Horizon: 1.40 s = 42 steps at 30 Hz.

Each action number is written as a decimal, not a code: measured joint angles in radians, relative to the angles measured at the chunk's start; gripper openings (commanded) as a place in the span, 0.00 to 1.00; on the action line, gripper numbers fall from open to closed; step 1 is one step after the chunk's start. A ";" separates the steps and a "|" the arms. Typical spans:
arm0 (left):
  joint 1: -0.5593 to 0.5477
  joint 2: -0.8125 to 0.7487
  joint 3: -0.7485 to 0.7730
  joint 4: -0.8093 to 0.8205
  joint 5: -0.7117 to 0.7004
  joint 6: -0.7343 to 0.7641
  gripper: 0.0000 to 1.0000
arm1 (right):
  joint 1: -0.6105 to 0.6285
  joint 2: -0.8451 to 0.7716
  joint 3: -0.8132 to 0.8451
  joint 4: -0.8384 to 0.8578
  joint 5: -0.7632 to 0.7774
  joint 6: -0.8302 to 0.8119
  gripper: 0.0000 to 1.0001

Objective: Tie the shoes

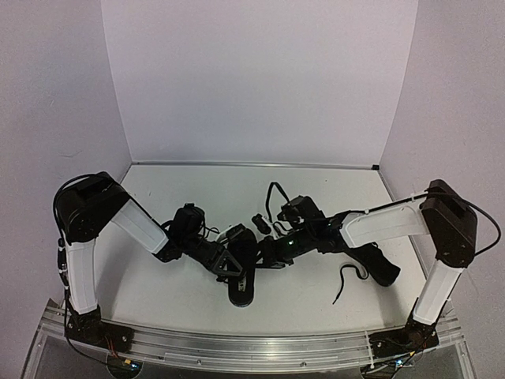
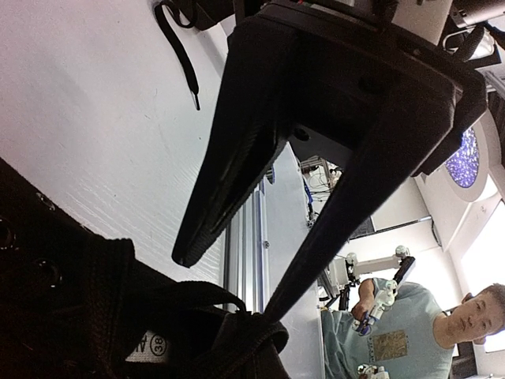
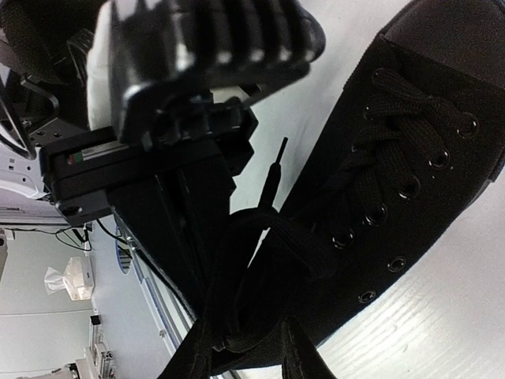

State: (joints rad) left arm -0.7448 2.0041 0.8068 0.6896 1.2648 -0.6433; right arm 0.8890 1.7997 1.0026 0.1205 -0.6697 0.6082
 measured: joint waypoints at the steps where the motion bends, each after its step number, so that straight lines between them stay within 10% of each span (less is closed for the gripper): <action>1: 0.000 0.000 0.000 -0.004 0.000 0.004 0.00 | 0.000 0.002 -0.003 0.000 0.001 0.007 0.28; 16: -0.006 0.000 0.000 -0.011 0.000 0.035 0.00 | 0.000 0.052 -0.013 0.082 -0.012 0.094 0.23; 24: -0.009 0.000 0.000 -0.019 0.000 0.042 0.00 | 0.000 0.067 -0.018 0.124 -0.037 0.127 0.00; 42: 0.063 -0.196 0.066 -0.491 -0.150 0.286 0.41 | -0.008 -0.011 -0.070 0.134 0.012 0.128 0.00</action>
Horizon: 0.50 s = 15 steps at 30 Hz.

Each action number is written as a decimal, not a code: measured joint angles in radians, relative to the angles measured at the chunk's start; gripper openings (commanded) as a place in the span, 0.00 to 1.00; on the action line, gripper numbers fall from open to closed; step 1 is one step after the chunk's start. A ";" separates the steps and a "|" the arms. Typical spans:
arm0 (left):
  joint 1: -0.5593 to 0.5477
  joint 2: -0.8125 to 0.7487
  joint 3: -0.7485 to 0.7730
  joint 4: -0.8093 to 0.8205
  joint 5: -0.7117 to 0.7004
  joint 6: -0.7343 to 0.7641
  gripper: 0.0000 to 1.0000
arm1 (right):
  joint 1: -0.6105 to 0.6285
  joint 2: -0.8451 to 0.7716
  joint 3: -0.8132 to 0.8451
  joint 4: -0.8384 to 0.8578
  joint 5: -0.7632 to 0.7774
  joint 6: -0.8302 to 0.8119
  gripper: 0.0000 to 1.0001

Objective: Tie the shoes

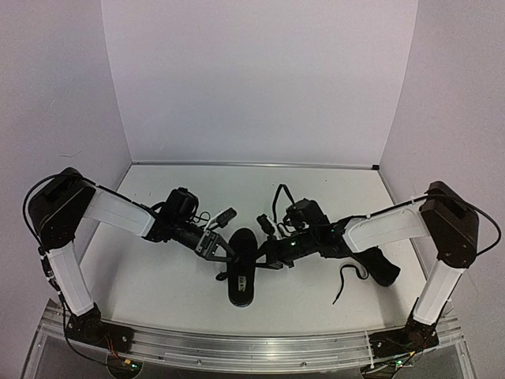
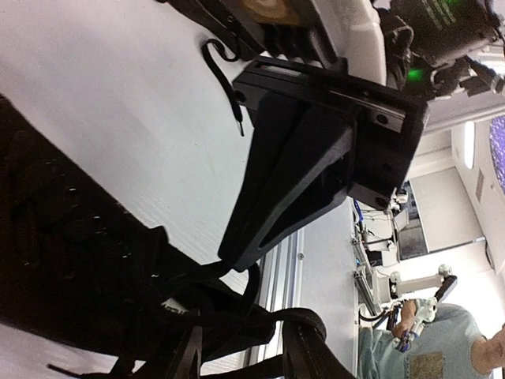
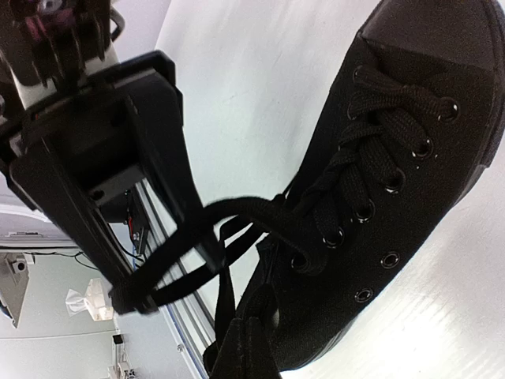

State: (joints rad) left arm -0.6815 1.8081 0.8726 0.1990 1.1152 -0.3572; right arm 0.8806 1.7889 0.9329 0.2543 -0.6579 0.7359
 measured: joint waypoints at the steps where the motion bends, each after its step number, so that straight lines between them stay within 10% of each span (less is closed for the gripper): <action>1: 0.008 -0.010 0.004 -0.019 -0.013 0.008 0.43 | -0.001 -0.003 0.000 0.000 0.005 0.000 0.00; 15: 0.099 -0.177 0.013 -0.355 -0.394 0.144 0.50 | -0.027 -0.017 -0.023 -0.011 0.055 -0.002 0.00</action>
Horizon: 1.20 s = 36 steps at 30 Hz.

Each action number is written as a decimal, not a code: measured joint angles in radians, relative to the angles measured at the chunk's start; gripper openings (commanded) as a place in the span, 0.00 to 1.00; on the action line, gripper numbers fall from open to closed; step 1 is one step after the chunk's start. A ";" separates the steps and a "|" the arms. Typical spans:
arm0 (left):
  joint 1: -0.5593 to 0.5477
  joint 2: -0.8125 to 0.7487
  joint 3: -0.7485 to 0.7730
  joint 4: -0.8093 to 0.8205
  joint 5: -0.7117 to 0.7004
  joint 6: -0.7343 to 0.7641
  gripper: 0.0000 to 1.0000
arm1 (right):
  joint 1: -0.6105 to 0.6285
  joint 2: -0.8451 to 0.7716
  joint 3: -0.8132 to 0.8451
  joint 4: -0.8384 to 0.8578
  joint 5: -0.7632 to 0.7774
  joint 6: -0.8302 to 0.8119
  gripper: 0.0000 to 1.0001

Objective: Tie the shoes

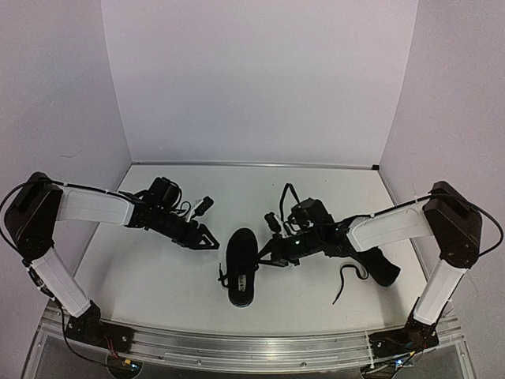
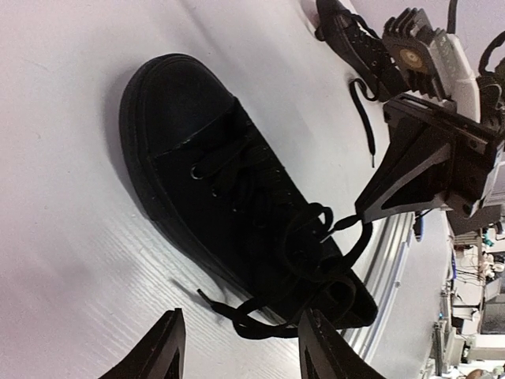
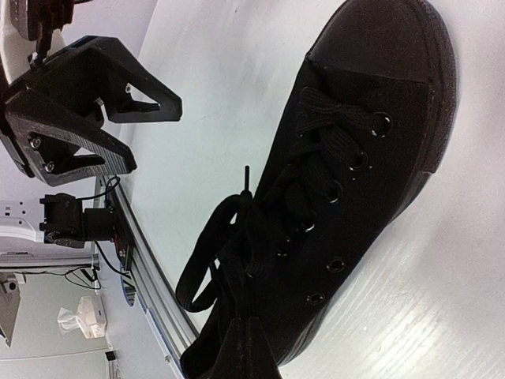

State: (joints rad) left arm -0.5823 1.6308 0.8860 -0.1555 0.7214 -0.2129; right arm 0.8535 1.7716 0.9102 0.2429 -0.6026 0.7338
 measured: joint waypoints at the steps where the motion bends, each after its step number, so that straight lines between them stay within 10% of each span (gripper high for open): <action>1: -0.002 -0.004 -0.003 -0.006 -0.023 0.006 0.50 | -0.003 -0.004 -0.004 -0.002 0.005 0.000 0.00; 26: -0.082 0.109 -0.255 0.481 -0.032 -0.389 0.42 | -0.018 -0.033 -0.017 -0.039 0.026 -0.024 0.00; 36: -0.119 0.159 -0.252 0.528 -0.025 -0.439 0.09 | -0.018 -0.033 -0.017 -0.041 0.029 -0.026 0.00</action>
State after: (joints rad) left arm -0.7010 1.7893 0.6342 0.3728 0.6964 -0.6517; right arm 0.8356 1.7386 0.8932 0.2020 -0.5737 0.7078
